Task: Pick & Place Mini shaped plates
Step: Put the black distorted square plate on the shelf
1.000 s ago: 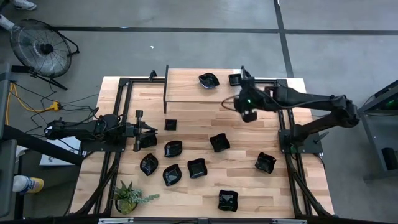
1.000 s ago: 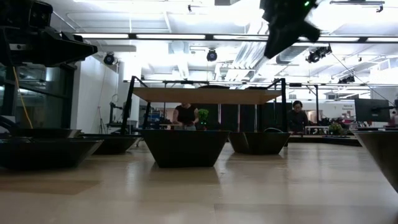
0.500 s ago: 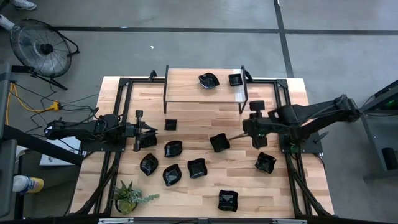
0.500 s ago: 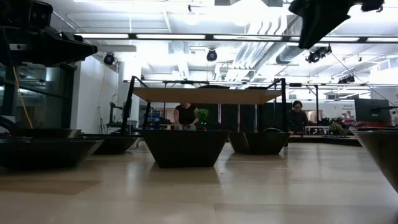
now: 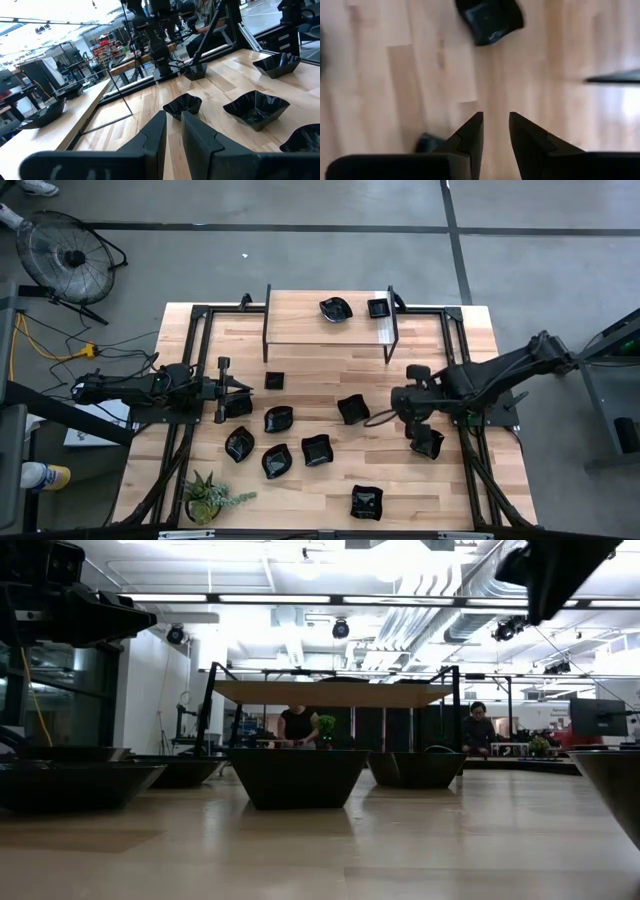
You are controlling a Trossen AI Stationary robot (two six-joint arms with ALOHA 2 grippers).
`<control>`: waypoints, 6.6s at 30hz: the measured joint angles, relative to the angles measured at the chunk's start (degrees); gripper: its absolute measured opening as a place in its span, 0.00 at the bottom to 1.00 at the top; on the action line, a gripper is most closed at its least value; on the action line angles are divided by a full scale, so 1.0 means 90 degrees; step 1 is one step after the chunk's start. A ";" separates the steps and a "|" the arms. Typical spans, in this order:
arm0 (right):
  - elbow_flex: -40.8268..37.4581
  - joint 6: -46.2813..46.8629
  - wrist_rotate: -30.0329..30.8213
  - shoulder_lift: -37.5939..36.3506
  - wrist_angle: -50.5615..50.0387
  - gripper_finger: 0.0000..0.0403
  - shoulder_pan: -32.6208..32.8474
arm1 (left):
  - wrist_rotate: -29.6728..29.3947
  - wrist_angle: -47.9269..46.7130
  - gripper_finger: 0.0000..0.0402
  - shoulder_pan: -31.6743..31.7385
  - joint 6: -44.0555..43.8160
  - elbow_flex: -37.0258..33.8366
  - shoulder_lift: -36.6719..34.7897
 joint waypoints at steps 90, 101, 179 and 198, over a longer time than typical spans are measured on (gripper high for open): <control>-0.0959 0.4878 -0.0419 0.2561 0.0714 0.32 0.2500 | -0.0001 0.0000 0.14 0.0000 0.0001 0.0000 0.0000; -0.0957 0.4890 -0.0511 0.2561 0.0843 0.32 0.2330 | 0.0000 0.0001 0.14 0.0000 0.0000 0.0000 0.0000; -0.0397 0.3789 -0.0494 0.2260 0.0701 0.00 0.2122 | 0.0000 0.0000 0.14 -0.0001 0.0000 0.0000 0.0000; 0.1818 -0.0789 0.1482 0.2260 -0.0451 0.00 0.0710 | 0.0000 -0.0001 0.14 0.0000 0.0001 0.0000 -0.0001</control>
